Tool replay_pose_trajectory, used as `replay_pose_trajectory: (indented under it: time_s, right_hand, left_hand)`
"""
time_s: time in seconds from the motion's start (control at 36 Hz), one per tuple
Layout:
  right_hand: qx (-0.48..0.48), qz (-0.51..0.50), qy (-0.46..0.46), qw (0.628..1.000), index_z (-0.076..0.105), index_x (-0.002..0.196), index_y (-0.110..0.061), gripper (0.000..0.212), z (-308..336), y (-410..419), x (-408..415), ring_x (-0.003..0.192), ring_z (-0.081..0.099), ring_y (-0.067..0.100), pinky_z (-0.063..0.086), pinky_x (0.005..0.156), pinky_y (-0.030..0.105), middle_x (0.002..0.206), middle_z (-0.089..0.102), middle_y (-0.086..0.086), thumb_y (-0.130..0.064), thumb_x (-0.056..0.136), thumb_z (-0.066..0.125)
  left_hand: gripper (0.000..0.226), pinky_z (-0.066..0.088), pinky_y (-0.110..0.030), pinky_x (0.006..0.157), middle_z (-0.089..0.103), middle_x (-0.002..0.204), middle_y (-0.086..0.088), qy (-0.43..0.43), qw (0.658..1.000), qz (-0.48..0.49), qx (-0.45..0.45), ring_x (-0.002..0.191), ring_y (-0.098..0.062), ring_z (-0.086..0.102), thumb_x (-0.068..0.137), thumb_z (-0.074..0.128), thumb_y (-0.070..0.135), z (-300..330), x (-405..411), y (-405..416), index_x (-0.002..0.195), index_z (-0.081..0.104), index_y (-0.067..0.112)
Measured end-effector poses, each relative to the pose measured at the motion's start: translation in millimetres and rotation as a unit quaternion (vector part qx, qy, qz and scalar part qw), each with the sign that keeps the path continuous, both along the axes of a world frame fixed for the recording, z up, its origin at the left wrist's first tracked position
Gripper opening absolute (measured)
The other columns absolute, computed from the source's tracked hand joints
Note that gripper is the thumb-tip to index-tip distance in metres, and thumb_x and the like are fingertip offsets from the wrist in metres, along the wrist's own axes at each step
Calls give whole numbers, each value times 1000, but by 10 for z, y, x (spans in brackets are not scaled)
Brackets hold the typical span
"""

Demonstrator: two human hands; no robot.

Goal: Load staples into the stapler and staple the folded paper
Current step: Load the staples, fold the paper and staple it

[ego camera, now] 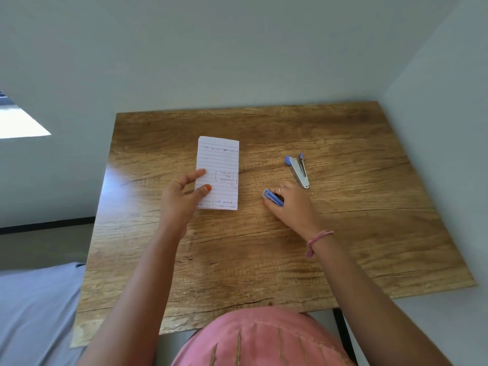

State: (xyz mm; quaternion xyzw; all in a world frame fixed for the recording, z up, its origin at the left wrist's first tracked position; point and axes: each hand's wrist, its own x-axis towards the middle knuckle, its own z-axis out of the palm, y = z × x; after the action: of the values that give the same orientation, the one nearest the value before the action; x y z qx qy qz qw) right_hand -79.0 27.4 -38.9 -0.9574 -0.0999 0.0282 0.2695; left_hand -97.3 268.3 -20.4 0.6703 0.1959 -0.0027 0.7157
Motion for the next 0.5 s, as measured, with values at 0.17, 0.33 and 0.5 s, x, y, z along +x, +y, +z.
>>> replay_pose_trajectory:
  time_s: [0.17,0.33,0.5]
  right_hand:
    - [168,-135,28,976,67,108,-14,30,71,66,30,75,62,-4,49,65,7,86,66,-12,-31,84,73]
    - [268,-234,54,933,69,102,-10,18,130,180,175,79,70,13,60,75,38,79,66,-9,-16,86,72]
    - [233,-262,33,936,71,106,-7,23,88,248,255,82,71,15,60,75,41,92,75,5,-21,89,69]
  left_hand:
    - [33,57,-26,73,67,114,13,-13,1000,-1,0,90,-11,71,81,72,1,-32,-22,28,99,69,29]
    - [33,56,-23,69,67,111,17,-10,1000,2,-6,88,-7,71,82,73,3,-70,-47,29,99,70,30]
    - [33,57,-23,68,68,110,13,8,1000,5,-23,87,-7,72,82,72,3,-124,-67,-23,106,69,25]
